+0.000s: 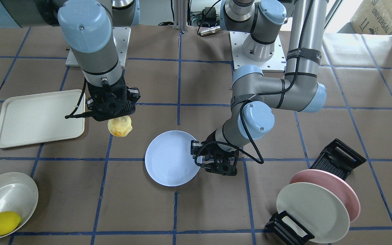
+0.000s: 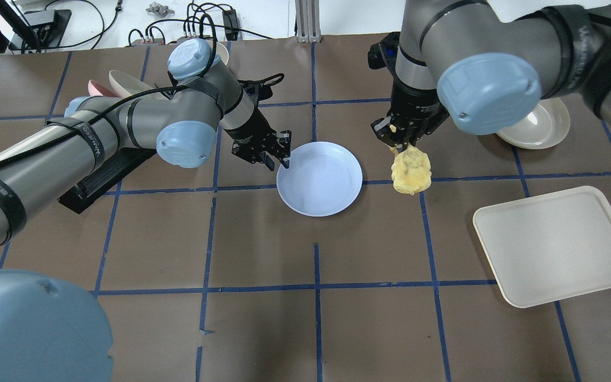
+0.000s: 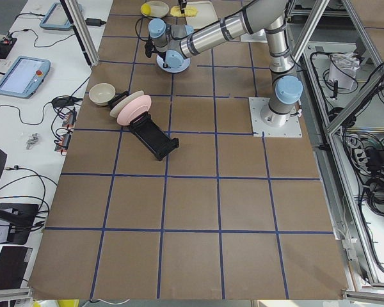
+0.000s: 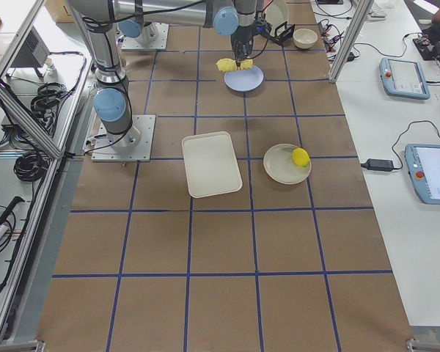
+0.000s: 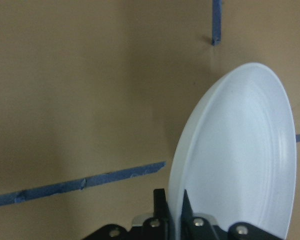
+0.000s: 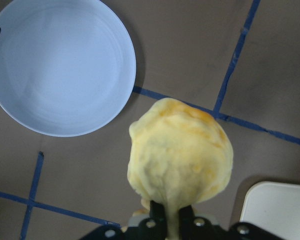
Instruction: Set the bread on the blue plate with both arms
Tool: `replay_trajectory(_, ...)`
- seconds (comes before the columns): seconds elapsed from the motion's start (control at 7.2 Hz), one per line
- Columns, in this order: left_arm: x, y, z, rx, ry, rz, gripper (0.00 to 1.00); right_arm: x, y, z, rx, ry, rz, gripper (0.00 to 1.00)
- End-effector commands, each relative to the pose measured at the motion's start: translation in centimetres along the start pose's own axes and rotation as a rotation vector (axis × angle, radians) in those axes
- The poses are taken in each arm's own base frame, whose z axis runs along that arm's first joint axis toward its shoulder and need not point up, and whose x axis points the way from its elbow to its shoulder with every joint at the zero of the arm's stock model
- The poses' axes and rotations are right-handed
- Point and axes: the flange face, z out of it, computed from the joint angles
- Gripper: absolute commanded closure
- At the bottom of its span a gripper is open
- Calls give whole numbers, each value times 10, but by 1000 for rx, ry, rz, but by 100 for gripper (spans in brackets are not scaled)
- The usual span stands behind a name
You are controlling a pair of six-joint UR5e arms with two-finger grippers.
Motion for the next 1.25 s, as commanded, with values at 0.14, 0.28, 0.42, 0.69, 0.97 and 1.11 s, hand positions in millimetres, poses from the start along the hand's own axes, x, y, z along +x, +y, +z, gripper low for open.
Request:
replay_trajectory(0.14, -36, 8, -90, 109, -8, -66, 0, -40, -90, 40, 16, -5, -44, 88)
replay_trajectory(0.28, -61, 22, -132, 105, -28, -116, 0, -56, -104, 62, -3, -8, -57, 88)
replay_trajectory(0.42, -79, 42, -169, 91, -93, -113, 0, -78, -118, 93, 24, -4, -86, 82)
replay_trajectory(0.69, -81, 77, -214, 35, -283, -104, 0, -100, -135, 138, 31, 1, -70, 73)
replay_trajectory(0.97, -70, 102, -235, 19, -327, -100, 0, -99, -133, 148, 13, 16, -56, 0)
replay_trajectory(1.11, -70, 107, -240, 18, -350, -98, 0, -99, -133, 145, 16, 16, -56, 0)
